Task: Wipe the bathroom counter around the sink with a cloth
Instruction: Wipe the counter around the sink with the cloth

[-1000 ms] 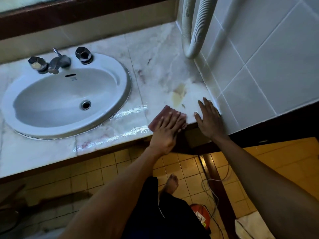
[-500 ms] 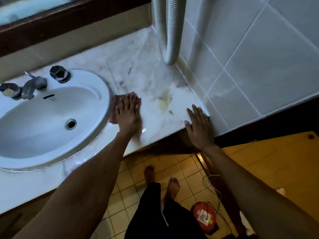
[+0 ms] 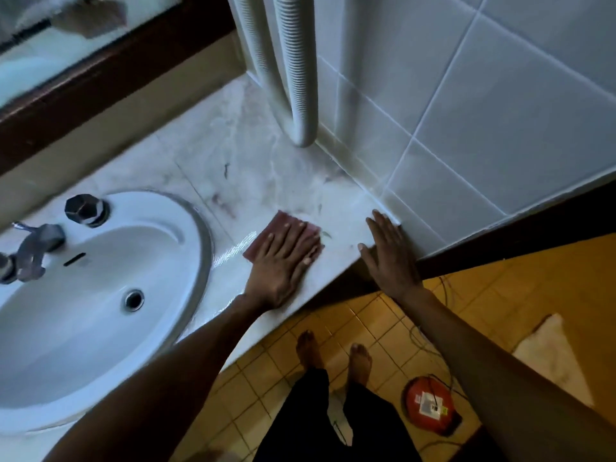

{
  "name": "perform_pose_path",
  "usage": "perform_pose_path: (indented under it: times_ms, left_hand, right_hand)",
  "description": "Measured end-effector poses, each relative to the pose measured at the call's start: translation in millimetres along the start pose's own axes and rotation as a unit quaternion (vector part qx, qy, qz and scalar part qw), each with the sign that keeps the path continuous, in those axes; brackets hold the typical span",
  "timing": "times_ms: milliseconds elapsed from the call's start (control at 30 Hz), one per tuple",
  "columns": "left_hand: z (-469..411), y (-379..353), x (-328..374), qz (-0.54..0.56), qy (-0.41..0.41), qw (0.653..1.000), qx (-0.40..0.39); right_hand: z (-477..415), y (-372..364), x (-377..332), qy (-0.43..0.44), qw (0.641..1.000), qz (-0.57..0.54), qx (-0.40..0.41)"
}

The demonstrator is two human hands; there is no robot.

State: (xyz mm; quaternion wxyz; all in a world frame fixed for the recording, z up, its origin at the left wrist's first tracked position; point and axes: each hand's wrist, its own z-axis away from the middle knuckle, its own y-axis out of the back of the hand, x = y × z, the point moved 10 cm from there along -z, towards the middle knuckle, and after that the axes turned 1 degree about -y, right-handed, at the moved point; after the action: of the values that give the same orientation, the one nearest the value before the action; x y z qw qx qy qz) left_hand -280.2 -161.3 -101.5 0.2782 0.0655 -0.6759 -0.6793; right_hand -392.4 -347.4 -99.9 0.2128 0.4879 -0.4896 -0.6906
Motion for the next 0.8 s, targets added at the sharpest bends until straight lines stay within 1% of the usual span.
perform_pose_path:
  times_ms: [67, 167, 233, 267, 300, 333, 400, 500, 567, 600, 633, 667, 700, 800]
  left_hand:
    - [1, 15, -41, -0.013, 0.03, 0.999, 0.006]
    - [-40, 31, -87, -0.016, 0.112, 0.993, 0.025]
    - [-76, 33, -94, 0.009, 0.19, 0.981, 0.023]
    - [-93, 30, -87, 0.02, 0.21, 0.977, 0.023]
    - [-108, 27, -71, 0.026, 0.205, 0.978, 0.023]
    - [-120, 25, -50, 0.028, 0.18, 0.983, 0.023]
    - [-132, 14, 2, 0.029, 0.099, 0.995, 0.01]
    - [-108, -5, 71, 0.016, -0.04, 0.999, -0.029]
    - [-82, -11, 85, -0.011, -0.141, 0.989, -0.053]
    - [-73, -12, 78, -0.026, -0.177, 0.982, -0.061]
    - [-70, -9, 64, -0.038, -0.192, 0.979, -0.062]
    - [-73, -5, 44, -0.049, -0.185, 0.98, -0.059]
    - [-82, 1, 21, -0.057, -0.158, 0.984, -0.054]
    - [-116, 23, -37, -0.006, 0.003, 0.999, -0.042]
  right_hand:
    - [2, -1, -1, -0.013, 1.0, -0.006, 0.008]
    - [6, -3, 0, -0.037, 0.999, -0.008, 0.011]
    - [10, -3, 1, -0.052, 0.999, -0.009, 0.012]
    - [12, -2, 2, -0.058, 0.998, -0.006, 0.013]
    - [14, -1, 3, -0.062, 0.998, 0.002, 0.012]
    - [16, 0, 4, -0.066, 0.998, 0.01, 0.009]
    - [18, 4, 5, -0.067, 0.997, 0.026, 0.007]
    - [16, 8, 4, -0.064, 0.997, 0.044, 0.002]
    - [15, 8, 3, -0.069, 0.997, 0.04, -0.009]
    - [15, 8, 3, -0.071, 0.997, 0.037, -0.009]
    - [15, 10, 2, -0.069, 0.997, 0.034, -0.005]
    - [15, 11, 2, -0.069, 0.997, 0.027, 0.0]
    - [14, 12, 1, -0.071, 0.997, 0.018, 0.002]
    - [12, 12, -1, -0.079, 0.997, 0.004, -0.001]
